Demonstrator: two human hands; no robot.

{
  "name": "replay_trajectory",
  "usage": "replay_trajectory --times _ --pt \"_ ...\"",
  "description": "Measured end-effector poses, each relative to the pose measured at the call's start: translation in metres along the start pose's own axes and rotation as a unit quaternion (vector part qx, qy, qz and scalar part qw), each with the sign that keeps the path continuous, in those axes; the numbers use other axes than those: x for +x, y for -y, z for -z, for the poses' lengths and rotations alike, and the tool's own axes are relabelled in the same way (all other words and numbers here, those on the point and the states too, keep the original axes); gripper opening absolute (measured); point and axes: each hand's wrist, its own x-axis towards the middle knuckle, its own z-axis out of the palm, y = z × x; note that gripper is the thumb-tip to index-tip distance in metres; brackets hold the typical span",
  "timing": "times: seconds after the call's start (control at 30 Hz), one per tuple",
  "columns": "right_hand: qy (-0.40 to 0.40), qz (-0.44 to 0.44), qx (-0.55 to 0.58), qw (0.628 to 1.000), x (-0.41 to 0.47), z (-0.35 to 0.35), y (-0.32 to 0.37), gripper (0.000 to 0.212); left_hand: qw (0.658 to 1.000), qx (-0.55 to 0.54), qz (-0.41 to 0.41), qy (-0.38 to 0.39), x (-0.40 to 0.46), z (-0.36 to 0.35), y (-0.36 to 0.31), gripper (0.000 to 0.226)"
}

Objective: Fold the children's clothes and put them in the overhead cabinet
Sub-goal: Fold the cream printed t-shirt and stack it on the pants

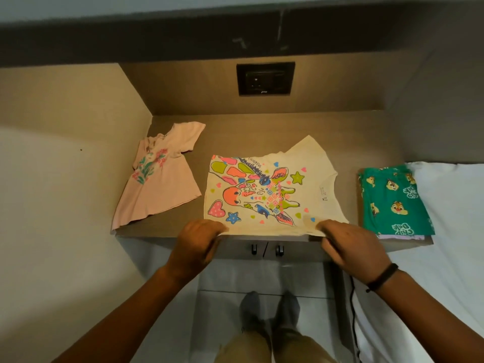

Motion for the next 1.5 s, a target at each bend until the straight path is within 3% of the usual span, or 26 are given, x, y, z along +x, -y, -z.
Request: replay_trajectory --times 0.07,0.17,0.27,0.47,0.53,0.67,0.8,0.97,1.1,1.17,1.23,1.3,1.4,1.5 --pt "-0.032 -0.016 -0.01 0.999 0.02 0.025 0.0 0.032 0.999 -0.001 0.024 -0.031 0.025 0.014 0.002 0.03" --pt "-0.037 -0.022 -0.027 0.999 0.07 0.059 -0.01 0.015 0.997 0.02 0.064 -0.036 0.069 0.026 0.018 0.021" --pt "-0.003 -0.054 -0.024 0.998 0.129 0.07 -0.03 0.009 0.994 0.05 0.097 -0.011 0.113 0.023 0.045 0.023" --pt "0.096 -0.16 -0.087 0.979 0.223 0.03 -0.072 0.017 0.973 0.132 0.172 0.083 0.182 -0.019 0.073 0.032" --pt "0.092 -0.162 -0.102 0.977 0.225 0.013 -0.074 0.024 0.958 0.158 0.211 0.11 0.19 -0.036 0.065 0.043" --pt "-0.002 -0.096 -0.087 0.992 0.199 -0.02 -0.048 0.049 0.962 0.084 0.212 0.149 0.183 -0.069 0.025 0.066" --pt "0.061 -0.107 -0.042 0.992 0.163 -0.053 -0.032 0.065 0.948 0.086 0.24 0.191 0.157 -0.082 0.0 0.069" --pt "0.071 -0.118 -0.05 0.989 0.125 -0.061 -0.027 0.068 0.95 0.088 0.222 0.201 0.134 -0.081 -0.021 0.067" --pt "0.091 -0.086 -0.001 0.992 0.142 -0.041 -0.038 0.064 0.958 0.049 0.204 0.196 0.149 -0.068 -0.001 0.059" --pt "0.115 -0.032 -0.043 0.992 0.155 -0.023 -0.049 0.06 0.966 0.053 0.163 0.193 0.161 -0.051 0.017 0.055" --pt "0.173 0.024 -0.118 0.977 0.171 -0.007 -0.058 0.061 0.959 0.083 0.11 0.249 0.177 -0.03 0.035 0.056" --pt "0.224 0.047 -0.161 0.96 0.187 0.007 -0.06 0.062 0.928 0.101 0.08 0.35 0.2 -0.013 0.048 0.055" --pt "0.281 0.051 -0.123 0.951 0.204 0.019 -0.056 0.049 0.862 0.093 0.066 0.494 0.23 0.001 0.05 0.043" --pt "0.326 0.026 -0.07 0.942 0.209 0.026 -0.056 0.038 0.831 0.07 0.072 0.547 0.239 0.001 0.048 0.032"
